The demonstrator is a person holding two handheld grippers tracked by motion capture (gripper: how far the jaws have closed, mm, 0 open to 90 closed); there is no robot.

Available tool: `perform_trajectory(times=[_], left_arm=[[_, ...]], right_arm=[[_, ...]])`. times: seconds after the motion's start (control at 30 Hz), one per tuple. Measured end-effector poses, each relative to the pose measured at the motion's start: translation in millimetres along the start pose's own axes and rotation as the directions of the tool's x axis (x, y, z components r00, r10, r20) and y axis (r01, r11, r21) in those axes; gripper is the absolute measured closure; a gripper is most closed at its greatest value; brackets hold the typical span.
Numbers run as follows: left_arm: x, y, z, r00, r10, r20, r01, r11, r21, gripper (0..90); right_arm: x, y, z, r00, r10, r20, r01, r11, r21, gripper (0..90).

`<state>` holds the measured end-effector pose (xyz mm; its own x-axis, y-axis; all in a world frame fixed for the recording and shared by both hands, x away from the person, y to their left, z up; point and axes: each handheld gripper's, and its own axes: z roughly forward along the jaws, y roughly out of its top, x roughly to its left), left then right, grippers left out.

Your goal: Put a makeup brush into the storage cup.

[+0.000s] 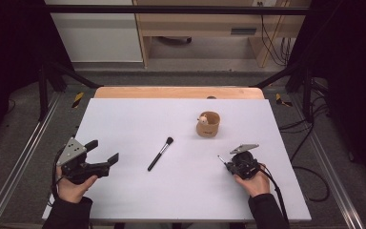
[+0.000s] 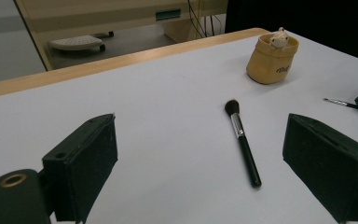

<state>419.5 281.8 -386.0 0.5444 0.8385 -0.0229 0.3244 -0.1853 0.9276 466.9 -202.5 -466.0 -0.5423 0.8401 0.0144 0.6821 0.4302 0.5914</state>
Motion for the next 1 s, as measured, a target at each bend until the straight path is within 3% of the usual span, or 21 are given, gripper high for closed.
perform_trajectory(times=[0.17,0.4,0.5,0.77,1.0], left_arm=[[-0.6,-0.1,0.8,1.0000,0.004,0.001,-0.004,1.0000,0.003,9.4],[-0.8,0.0,1.3,1.0000,0.003,0.002,-0.003,1.0000,0.004,9.5],[-0.8,0.0,1.3,1.0000,0.004,0.003,-0.004,1.0000,0.004,9.5],[-1.6,-0.6,2.4,1.0000,0.006,0.006,-0.006,0.9999,0.010,9.5],[-2.1,-1.2,3.7,0.9999,0.011,0.007,-0.011,0.9998,0.017,9.5]], right_arm=[[-0.5,-0.2,-0.2,0.9999,0.002,-0.011,-0.002,1.000,-0.001,84.6],[0.0,2.5,-5.7,0.9996,0.023,-0.019,-0.023,1.000,-0.003,67.6],[0.0,6.4,-11.5,0.9999,-0.004,-0.010,0.004,1.000,0.005,63.4],[-0.7,29.0,-16.6,0.9991,-0.041,-0.007,0.042,0.991,0.129,57.4],[-2.1,39.4,-12.6,0.9975,-0.070,-0.006,0.070,0.978,0.195,57.3]])
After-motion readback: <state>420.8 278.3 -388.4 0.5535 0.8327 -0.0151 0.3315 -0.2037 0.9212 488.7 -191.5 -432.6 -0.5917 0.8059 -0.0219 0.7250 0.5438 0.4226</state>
